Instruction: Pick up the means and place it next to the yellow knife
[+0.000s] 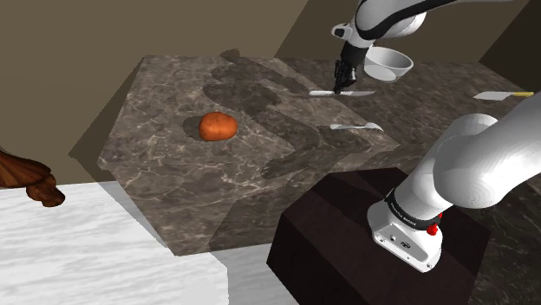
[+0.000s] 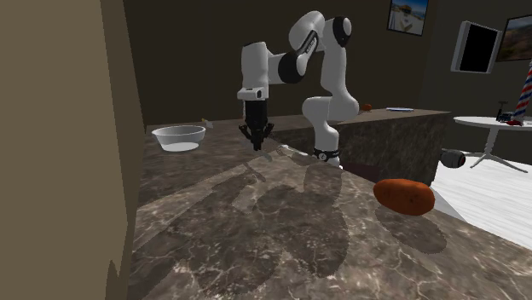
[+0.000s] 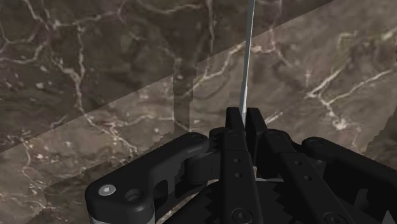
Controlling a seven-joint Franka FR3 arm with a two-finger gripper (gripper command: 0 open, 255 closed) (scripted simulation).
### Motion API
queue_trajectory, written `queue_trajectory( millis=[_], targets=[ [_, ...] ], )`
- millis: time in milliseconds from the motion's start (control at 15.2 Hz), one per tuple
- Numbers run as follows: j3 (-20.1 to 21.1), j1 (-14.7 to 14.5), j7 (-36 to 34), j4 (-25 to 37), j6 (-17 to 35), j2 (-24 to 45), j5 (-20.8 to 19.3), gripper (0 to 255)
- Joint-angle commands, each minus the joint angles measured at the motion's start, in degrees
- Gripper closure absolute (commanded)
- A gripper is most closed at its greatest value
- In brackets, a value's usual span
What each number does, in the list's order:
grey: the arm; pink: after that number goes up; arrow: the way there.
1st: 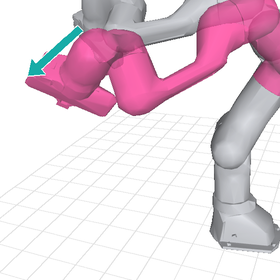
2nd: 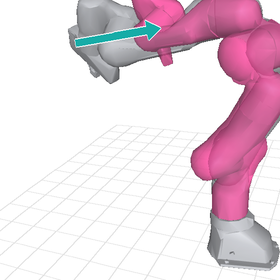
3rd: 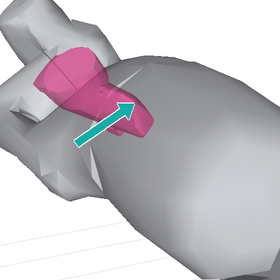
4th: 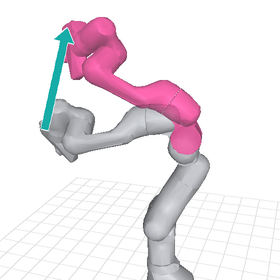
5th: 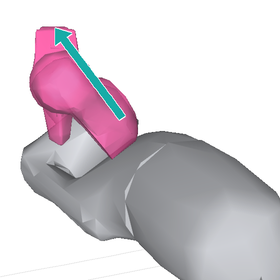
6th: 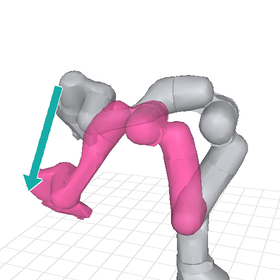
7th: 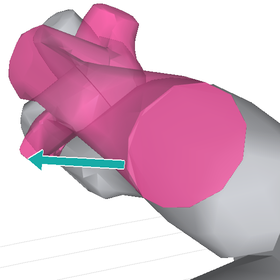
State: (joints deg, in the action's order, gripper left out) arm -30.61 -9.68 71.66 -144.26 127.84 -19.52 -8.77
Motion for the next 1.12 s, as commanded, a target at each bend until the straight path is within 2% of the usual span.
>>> queue_trajectory(
  millis=[0,1056],
  targets=[
    [0.49,0.17,-0.44,0.72,-1.84,-1.15,-0.32,255],
    [3.11,0.49,-1.79,8.74,-14.53,-6.00,-0.67,255]
  ],
)
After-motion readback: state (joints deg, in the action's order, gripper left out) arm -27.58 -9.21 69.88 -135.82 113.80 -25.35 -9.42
